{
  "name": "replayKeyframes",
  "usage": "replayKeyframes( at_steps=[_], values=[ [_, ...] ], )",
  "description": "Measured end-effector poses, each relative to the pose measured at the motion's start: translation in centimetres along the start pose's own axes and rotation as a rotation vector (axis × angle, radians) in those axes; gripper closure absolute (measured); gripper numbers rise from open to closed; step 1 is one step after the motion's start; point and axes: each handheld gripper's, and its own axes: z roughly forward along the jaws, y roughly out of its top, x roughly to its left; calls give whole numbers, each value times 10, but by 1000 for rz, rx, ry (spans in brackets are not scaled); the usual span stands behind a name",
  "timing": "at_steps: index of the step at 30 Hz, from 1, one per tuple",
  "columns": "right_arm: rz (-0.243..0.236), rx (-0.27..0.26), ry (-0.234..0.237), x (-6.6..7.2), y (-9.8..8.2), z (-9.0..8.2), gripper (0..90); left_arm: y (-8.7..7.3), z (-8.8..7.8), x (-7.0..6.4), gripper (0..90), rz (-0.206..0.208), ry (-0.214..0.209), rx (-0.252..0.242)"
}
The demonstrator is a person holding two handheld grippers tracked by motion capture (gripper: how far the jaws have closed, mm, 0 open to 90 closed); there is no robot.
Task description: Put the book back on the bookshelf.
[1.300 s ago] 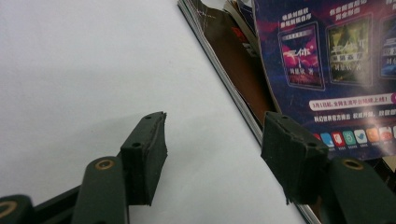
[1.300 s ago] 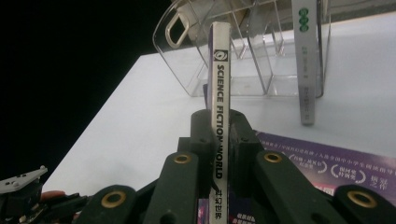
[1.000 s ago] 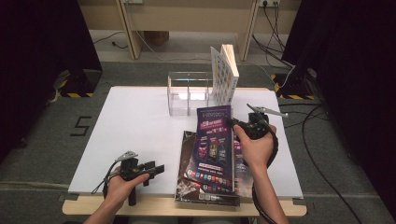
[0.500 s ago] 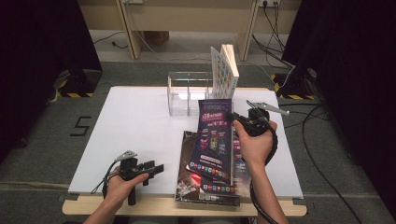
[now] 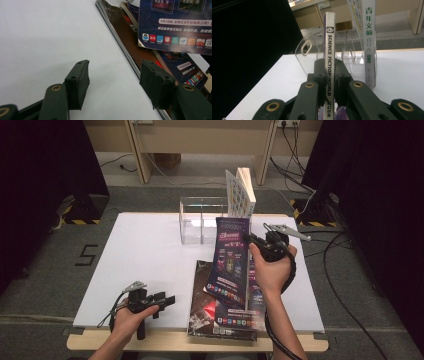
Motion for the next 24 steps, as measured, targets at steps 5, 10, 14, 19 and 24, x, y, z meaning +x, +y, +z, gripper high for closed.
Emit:
replayKeyframes(
  at_steps=[5,10,14,19,24],
  values=[
    [-21,-27,-11,3,3,2,832,0,0,0,398,0,1,1],
    [-24,-39,-15,5,5,2,833,0,0,0,398,0,1,0],
    [-24,-44,-15,7,6,3,833,0,0,0,398,2,1,1],
    [-39,-56,-20,8,8,5,832,0,0,0,398,1,1,-1],
    [-46,-69,-26,11,11,7,833,0,-1,0,397,-1,0,0]
  ],
)
